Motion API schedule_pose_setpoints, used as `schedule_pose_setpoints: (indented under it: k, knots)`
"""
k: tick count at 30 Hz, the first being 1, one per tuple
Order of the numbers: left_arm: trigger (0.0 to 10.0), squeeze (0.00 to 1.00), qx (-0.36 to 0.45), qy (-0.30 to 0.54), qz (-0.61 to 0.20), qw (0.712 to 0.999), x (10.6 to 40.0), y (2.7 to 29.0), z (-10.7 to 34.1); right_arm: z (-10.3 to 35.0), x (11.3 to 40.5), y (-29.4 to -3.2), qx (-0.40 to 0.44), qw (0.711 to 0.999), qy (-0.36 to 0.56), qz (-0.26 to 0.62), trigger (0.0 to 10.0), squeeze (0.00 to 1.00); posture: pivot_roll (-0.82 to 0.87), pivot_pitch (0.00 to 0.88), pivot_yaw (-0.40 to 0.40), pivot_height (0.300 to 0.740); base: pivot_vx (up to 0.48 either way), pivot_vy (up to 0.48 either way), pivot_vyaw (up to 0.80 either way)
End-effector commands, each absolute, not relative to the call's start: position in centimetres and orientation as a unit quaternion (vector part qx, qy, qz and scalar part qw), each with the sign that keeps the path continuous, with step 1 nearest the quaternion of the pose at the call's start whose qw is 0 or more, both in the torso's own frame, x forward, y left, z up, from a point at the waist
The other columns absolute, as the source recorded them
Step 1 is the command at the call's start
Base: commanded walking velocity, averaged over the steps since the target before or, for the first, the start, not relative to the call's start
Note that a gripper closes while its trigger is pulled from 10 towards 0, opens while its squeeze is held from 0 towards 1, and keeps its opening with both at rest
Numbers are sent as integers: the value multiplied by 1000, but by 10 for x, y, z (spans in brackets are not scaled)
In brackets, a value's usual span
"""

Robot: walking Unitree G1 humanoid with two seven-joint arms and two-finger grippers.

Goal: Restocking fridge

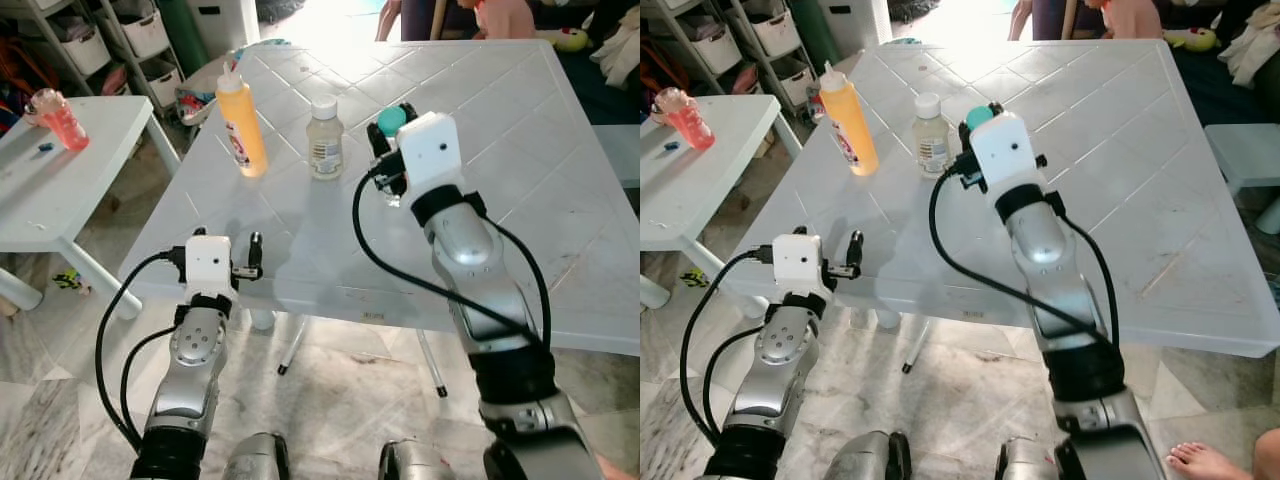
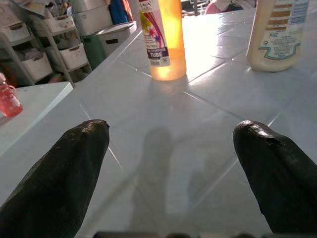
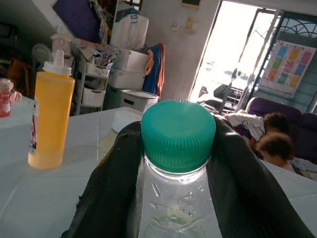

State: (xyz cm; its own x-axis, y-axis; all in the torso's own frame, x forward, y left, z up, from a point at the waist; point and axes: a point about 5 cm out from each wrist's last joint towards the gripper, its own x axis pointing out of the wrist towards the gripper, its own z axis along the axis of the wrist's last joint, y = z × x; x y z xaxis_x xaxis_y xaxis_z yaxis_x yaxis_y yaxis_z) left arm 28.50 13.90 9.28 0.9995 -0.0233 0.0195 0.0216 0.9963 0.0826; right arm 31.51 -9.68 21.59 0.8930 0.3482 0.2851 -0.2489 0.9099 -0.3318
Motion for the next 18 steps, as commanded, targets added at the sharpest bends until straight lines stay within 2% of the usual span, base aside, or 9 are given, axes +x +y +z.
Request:
schedule_pose_setpoints:
  k: [1,18]
  knots:
    - [10000,0,40,-3,0,999,281,144,91,208,308,-90,-131,962,-157,179,10000,0,22,98,71,740,-247,0,0]
    - [10000,0,40,9,13,999,277,147,82,212,308,-89,-128,959,-173,187,10000,0,22,89,48,740,-277,0,0]
